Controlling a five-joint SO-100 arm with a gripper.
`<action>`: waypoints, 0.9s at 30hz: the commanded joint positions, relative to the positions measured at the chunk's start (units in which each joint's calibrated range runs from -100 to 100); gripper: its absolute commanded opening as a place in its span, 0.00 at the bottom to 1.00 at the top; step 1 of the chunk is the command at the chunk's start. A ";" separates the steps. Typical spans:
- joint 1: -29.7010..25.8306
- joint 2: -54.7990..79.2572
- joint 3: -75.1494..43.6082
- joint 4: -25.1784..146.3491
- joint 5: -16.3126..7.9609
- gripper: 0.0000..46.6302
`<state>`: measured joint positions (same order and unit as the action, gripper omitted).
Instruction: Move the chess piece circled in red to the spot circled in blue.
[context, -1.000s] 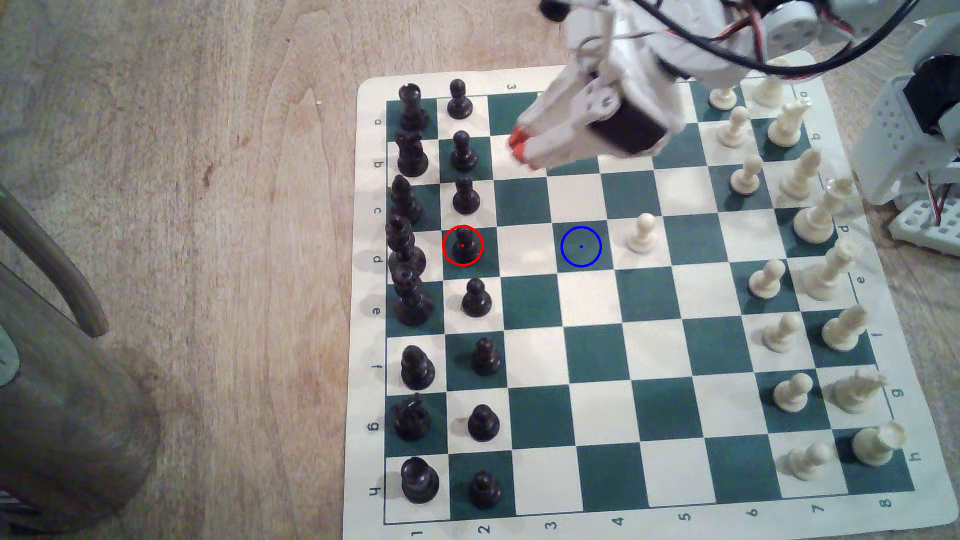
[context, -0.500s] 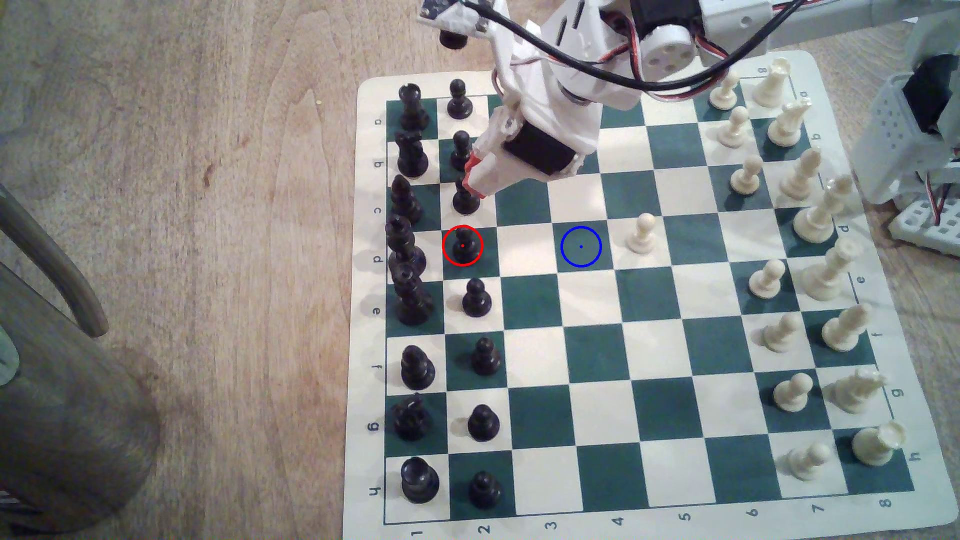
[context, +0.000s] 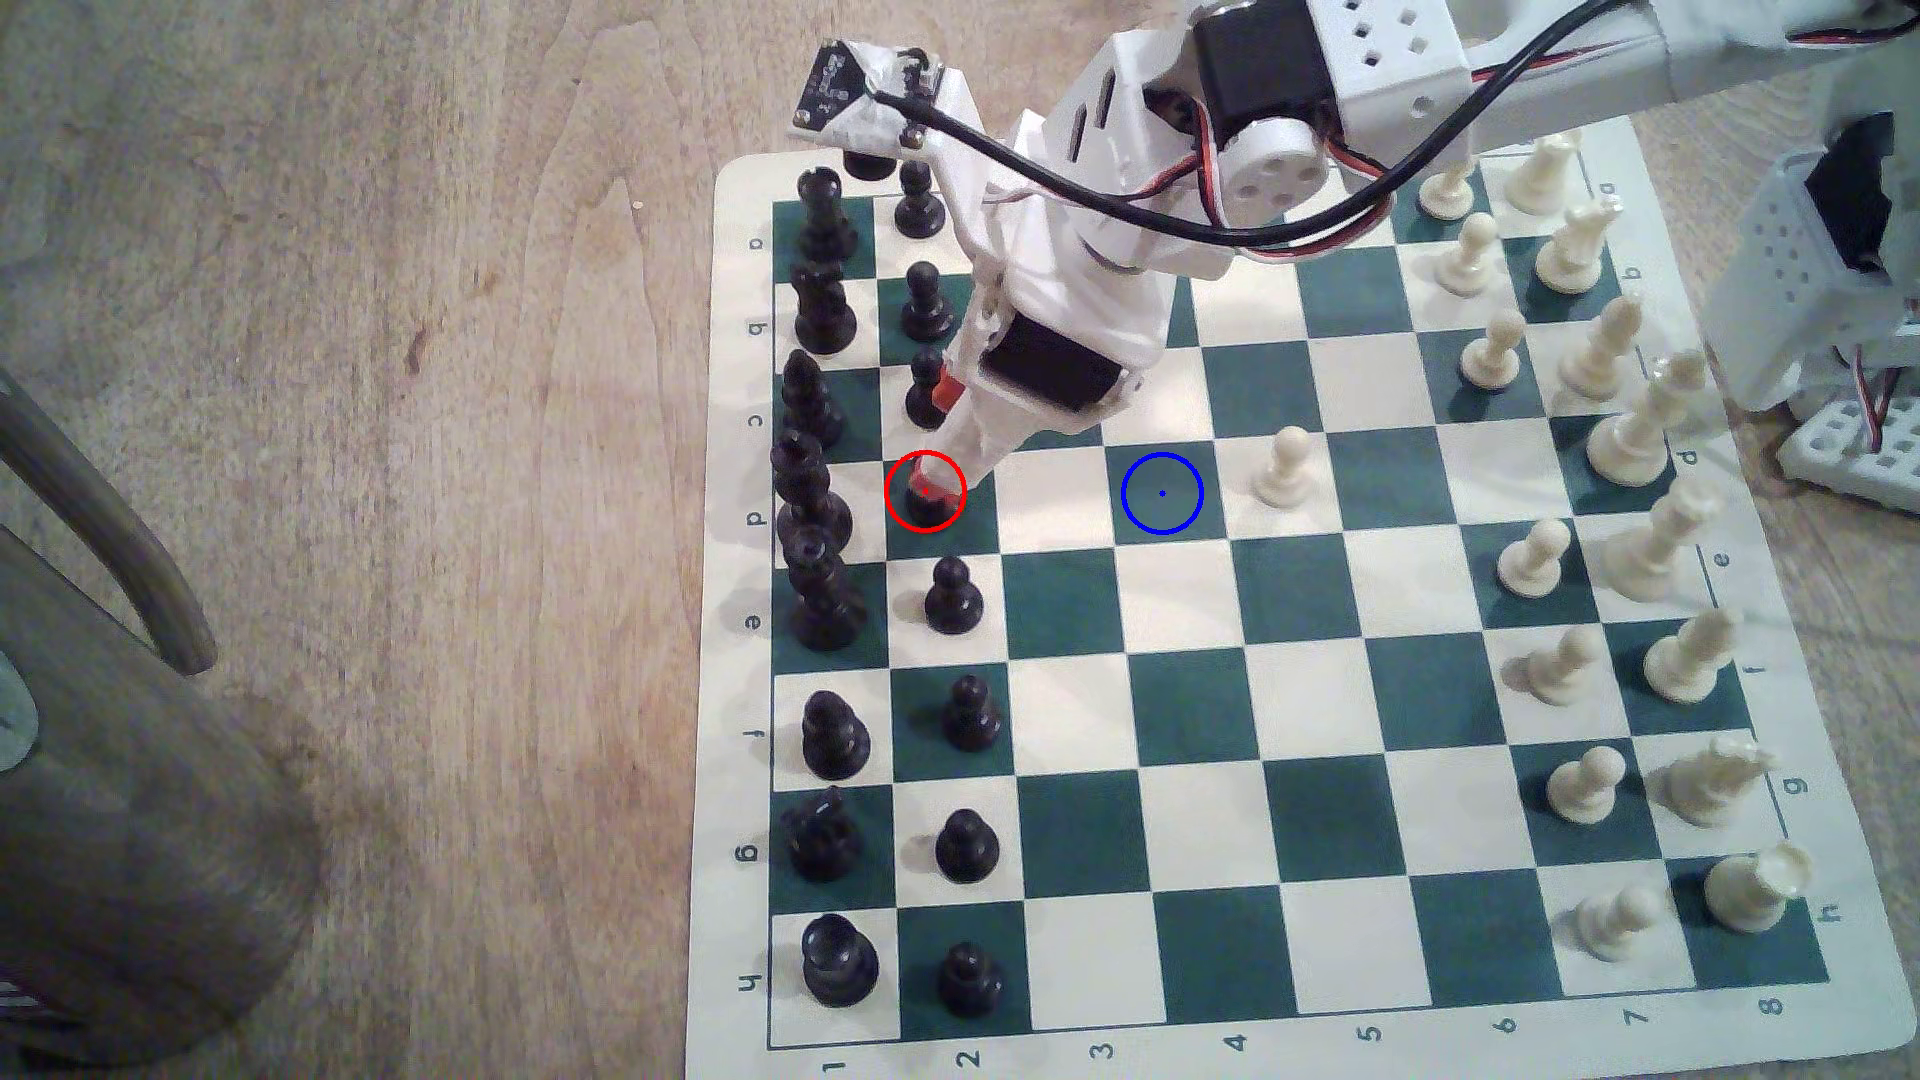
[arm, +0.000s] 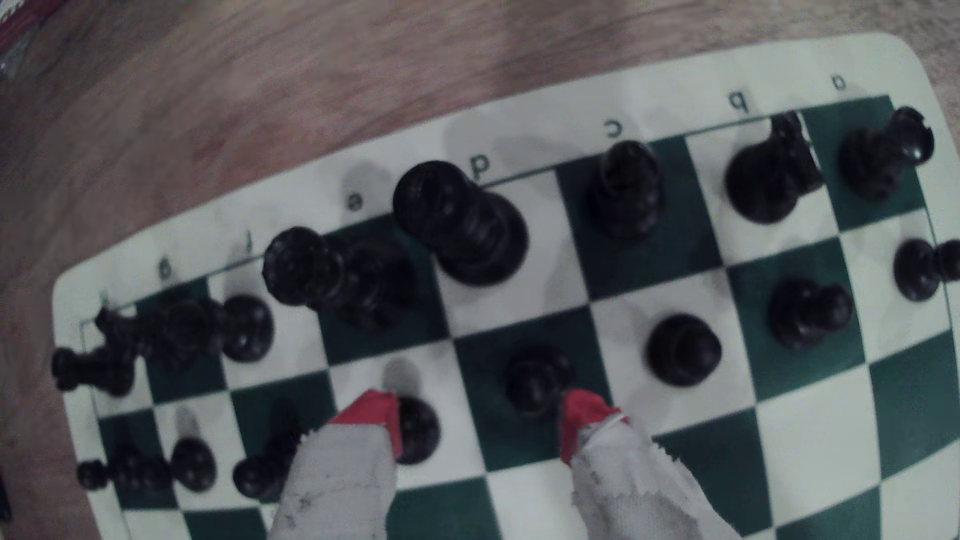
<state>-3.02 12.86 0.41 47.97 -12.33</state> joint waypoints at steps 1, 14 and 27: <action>-0.38 -1.06 -6.48 0.35 -0.24 0.36; 0.01 2.50 -6.48 -0.14 -0.15 0.32; 0.01 5.81 -7.30 -4.07 -0.73 0.32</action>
<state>-3.02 20.32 -1.67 45.34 -12.72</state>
